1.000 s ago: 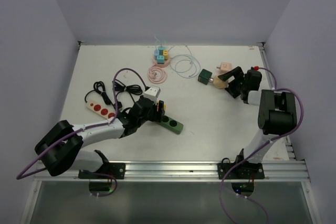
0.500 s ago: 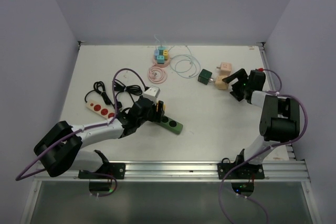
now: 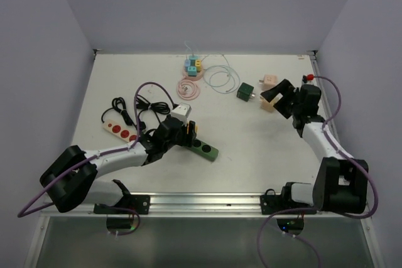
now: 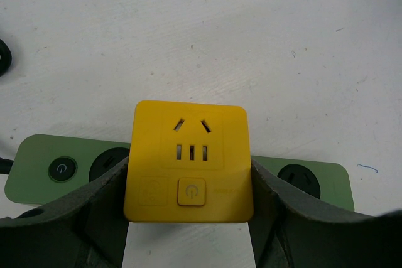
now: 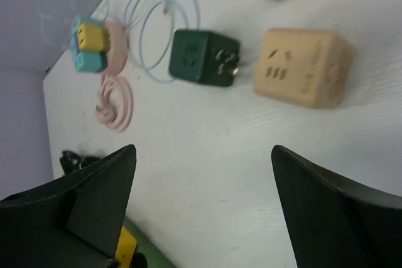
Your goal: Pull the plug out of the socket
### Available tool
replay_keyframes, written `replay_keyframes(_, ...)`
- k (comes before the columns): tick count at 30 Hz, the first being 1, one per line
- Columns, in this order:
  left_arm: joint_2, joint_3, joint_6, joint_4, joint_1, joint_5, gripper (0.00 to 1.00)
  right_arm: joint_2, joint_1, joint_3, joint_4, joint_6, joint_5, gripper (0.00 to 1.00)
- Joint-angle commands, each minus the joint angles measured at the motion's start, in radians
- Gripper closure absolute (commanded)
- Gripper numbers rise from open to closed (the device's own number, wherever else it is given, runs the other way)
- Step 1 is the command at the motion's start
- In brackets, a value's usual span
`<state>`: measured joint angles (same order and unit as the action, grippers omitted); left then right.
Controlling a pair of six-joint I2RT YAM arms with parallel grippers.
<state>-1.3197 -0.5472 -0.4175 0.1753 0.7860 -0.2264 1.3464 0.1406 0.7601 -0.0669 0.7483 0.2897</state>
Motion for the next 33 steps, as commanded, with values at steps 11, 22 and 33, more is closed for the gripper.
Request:
replay_keyframes(11, 0.141, 0.052, -0.017, 0.027, -0.007, -0.005, 1.0, -0.15, -0.541, -0.266, -0.086, -0.051, 0.106, 0.11)
replay_keyframes(22, 0.327, 0.178, -0.07, 0.151, -0.008, -0.017, 1.0, -0.058, -0.725, -0.372, -0.384, 0.212, 0.117, 0.08)
replay_keyframes(33, 0.379, 0.196, -0.089, 0.207, -0.007, -0.044, 1.0, 0.059, -0.865, -0.358, -0.564, 0.395, 0.121, 0.1)
